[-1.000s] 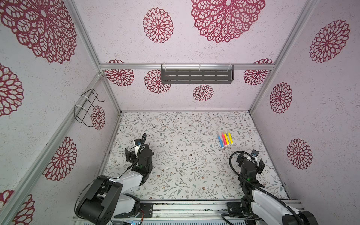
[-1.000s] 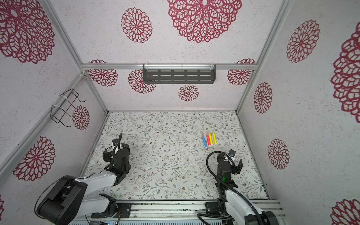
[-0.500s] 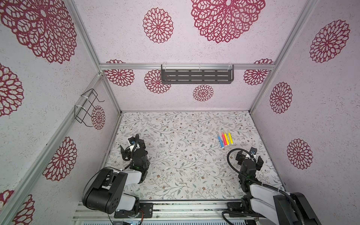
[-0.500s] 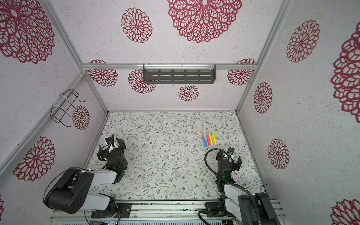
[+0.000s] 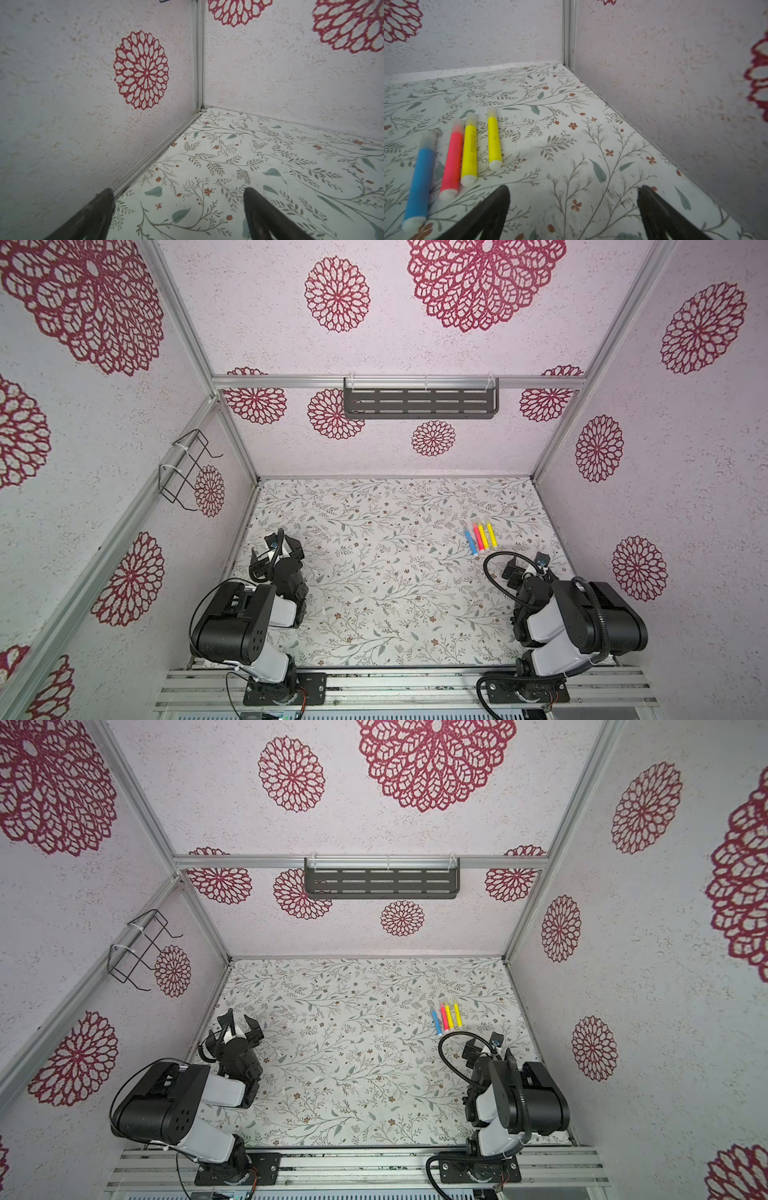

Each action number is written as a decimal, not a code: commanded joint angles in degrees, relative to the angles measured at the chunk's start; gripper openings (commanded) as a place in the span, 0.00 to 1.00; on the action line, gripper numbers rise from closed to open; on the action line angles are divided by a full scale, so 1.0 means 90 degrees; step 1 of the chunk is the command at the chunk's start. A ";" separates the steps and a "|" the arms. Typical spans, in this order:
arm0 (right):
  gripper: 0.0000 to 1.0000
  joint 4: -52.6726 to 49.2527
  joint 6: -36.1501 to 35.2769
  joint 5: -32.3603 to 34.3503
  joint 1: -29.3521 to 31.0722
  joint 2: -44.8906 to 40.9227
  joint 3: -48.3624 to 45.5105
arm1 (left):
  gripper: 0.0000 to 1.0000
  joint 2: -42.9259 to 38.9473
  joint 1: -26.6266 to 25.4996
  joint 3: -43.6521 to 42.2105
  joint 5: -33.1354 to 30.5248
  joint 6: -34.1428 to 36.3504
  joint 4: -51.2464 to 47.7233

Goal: Insert the pens into the pen caps

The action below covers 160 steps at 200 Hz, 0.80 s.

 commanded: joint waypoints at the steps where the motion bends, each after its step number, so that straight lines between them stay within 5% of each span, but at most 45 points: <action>1: 0.99 -0.0269 0.0055 -0.0628 0.0020 -0.0260 0.0579 | 0.99 -0.0029 0.0192 0.0048 0.0897 -0.0083 -0.0030; 8: 0.99 -0.0601 -0.0034 -0.0705 0.0043 -0.0251 0.0764 | 0.99 0.0020 0.0368 0.0074 0.1501 -0.0196 -0.0193; 25: 0.99 -0.0821 -0.0353 -0.0688 0.0295 -0.0231 0.0897 | 0.99 0.0237 0.0405 0.0248 0.1419 -0.0021 -0.0104; 55: 0.99 0.1715 -0.1012 -0.0167 0.0942 0.0282 -0.0108 | 0.99 0.0091 0.0402 0.0189 0.1386 -0.0173 -0.0289; 76: 0.99 0.1717 -0.1351 -0.0267 0.1207 0.0258 -0.0144 | 0.99 0.0309 -0.0052 -0.0394 0.1359 0.0279 0.0938; 92: 0.99 0.1707 -0.1321 -0.0243 0.1170 0.0310 -0.0059 | 0.99 0.0251 0.0015 -0.0589 0.2421 0.0564 0.1027; 111: 0.99 0.1233 -0.1048 0.0520 0.1127 0.0248 0.0244 | 0.99 0.0332 0.0103 -0.0456 0.2282 0.0538 0.1012; 128: 0.99 -0.0682 -0.0485 0.0437 0.0755 -0.0088 0.0966 | 0.99 0.0407 0.0232 -0.0307 0.2324 0.0427 0.0965; 142: 0.99 -0.1380 -0.0106 -0.0490 0.0205 -0.0198 0.1222 | 0.99 0.0262 0.0351 -0.0094 0.2343 0.0280 0.0371; 160: 0.99 -0.1311 -0.0135 -0.0420 0.0233 -0.0180 0.1208 | 0.99 -0.0121 0.0844 0.0809 0.2657 -0.0274 -0.1932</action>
